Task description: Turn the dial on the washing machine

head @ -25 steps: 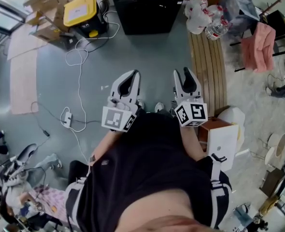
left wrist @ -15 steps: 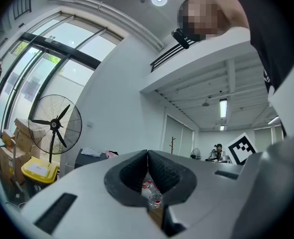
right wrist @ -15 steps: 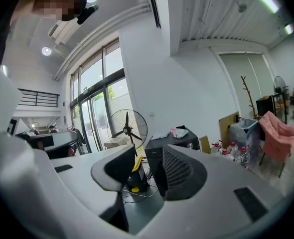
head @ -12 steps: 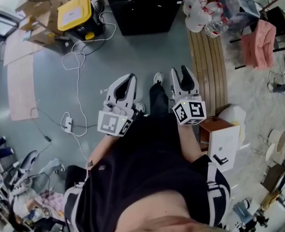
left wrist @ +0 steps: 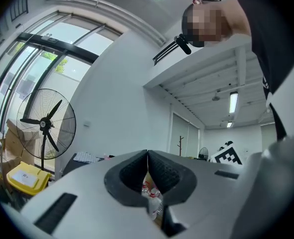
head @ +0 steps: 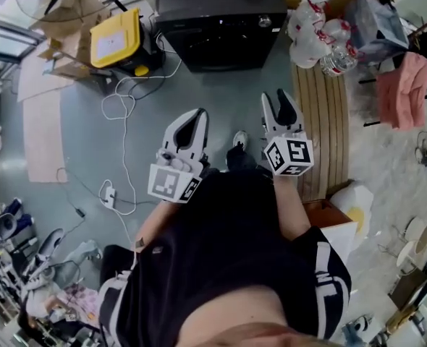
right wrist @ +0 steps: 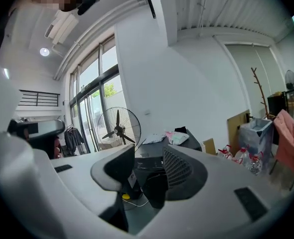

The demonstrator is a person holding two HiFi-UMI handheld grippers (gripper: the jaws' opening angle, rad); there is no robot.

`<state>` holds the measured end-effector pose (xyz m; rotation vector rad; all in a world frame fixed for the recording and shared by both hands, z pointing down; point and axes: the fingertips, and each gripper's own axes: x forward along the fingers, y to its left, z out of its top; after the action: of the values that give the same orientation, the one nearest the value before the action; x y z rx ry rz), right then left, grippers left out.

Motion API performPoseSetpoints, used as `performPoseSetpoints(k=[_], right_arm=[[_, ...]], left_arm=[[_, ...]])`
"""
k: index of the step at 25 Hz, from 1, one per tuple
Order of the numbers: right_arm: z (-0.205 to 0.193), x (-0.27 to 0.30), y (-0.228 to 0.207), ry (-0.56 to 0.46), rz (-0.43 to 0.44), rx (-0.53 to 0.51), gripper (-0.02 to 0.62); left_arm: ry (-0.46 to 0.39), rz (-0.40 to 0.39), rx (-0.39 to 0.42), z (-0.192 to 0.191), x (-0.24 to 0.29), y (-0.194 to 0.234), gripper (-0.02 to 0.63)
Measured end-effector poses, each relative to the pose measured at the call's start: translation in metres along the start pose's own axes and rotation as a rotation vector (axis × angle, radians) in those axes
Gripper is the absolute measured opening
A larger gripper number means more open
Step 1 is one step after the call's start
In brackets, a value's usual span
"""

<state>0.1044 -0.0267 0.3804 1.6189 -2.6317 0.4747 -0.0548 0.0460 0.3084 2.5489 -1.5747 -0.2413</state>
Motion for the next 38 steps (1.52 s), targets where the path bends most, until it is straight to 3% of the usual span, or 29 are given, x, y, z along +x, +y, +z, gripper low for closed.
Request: performPoseSetpoints(k=[5,10,21,28,33,38], right_arm=[[0.013,0.099,-0.064,0.032,0.025,-0.012,0.190],[-0.004,0.190,-0.119,0.098,0.001,-0.028,0.210],[-0.128,0.376,-0.234,0.308,-0.108,-0.006,0.276],[-0.213,0.465,-0.296,0.415,-0.167,0.027,0.302],[-0.248,0.504,-0.322,0.428,-0.152,0.023,0.313],[-0.258,0.521,-0.334,0.431,-0.156,0.005,0.313]], left_arm=[[-0.004,0.033,0.004,-0.002,0.087,0.028,0.021],[0.045,0.046,-0.019,-0.025,0.151,0.059,0.021],[0.091,-0.018,-0.032,-0.087,0.280,0.148,0.021],[0.129,-0.053,-0.085,-0.144,0.330,0.195,0.021],[0.157,-0.064,-0.109,-0.185,0.351,0.216,0.021],[0.171,-0.062,-0.126,-0.204,0.366,0.226,0.021]])
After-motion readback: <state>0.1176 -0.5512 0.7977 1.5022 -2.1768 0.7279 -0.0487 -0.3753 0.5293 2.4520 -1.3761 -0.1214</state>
